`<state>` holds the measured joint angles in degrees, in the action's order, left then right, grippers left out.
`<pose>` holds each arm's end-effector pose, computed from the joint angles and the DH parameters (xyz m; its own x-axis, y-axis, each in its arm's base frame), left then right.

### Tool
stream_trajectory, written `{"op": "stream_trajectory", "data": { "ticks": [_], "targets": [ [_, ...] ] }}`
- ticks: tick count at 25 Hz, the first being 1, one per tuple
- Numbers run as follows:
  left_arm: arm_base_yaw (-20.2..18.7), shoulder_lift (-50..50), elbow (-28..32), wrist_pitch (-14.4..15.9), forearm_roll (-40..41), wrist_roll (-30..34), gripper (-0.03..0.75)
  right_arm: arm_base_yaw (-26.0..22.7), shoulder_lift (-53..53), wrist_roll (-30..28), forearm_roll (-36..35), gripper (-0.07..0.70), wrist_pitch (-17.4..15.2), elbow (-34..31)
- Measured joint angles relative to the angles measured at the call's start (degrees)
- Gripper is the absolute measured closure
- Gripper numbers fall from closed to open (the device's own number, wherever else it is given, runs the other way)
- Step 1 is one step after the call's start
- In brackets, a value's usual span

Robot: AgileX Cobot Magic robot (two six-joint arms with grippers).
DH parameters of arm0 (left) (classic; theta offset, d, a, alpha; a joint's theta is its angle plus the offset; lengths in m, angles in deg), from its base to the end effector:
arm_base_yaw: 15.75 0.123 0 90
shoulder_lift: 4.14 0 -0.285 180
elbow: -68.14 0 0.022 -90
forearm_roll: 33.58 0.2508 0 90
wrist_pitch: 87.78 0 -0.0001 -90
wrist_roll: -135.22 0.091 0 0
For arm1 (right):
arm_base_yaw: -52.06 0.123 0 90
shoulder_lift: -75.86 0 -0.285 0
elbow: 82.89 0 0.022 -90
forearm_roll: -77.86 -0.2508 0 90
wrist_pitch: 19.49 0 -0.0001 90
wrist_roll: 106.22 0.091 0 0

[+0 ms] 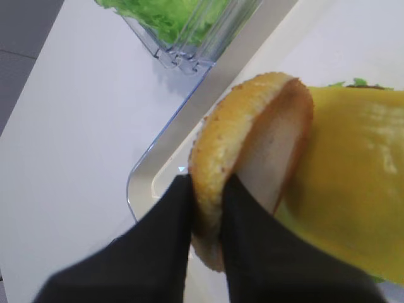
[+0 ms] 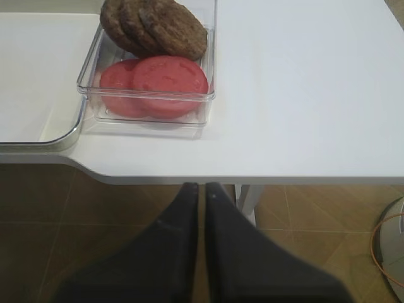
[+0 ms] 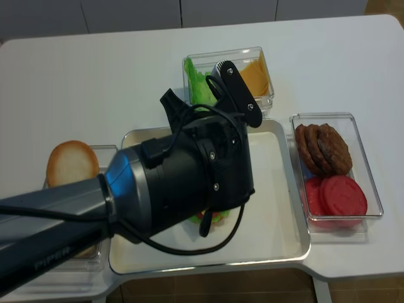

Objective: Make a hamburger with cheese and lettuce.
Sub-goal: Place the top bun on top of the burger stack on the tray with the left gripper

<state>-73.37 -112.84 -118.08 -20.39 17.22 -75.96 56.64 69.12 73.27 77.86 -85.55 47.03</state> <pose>0.2497 -0.2722 0.3008 -0.5445 0.7237 -0.4240 0.3992 0.6682 0.6278 -0.0088 -0.0007 0.2626 -0.5404 -0.0522 -0.8398 -0.0847 0.9964 -0.0075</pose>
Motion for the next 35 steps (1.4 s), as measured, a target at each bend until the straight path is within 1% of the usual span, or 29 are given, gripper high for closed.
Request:
{"op": "stream_trajectory", "data": {
  "ticks": [12, 35],
  "targets": [
    [0.0, 0.0, 0.0, -0.1, 0.0, -1.5, 0.628, 0.0, 0.0, 0.1, 0.0, 0.604, 0.0, 0.0],
    [-0.4, -1.3, 0.0, -0.1, 2.1, -1.7, 0.628, 0.0, 0.0, 0.1, 0.0, 0.604, 0.0, 0.0]
  ]
}}
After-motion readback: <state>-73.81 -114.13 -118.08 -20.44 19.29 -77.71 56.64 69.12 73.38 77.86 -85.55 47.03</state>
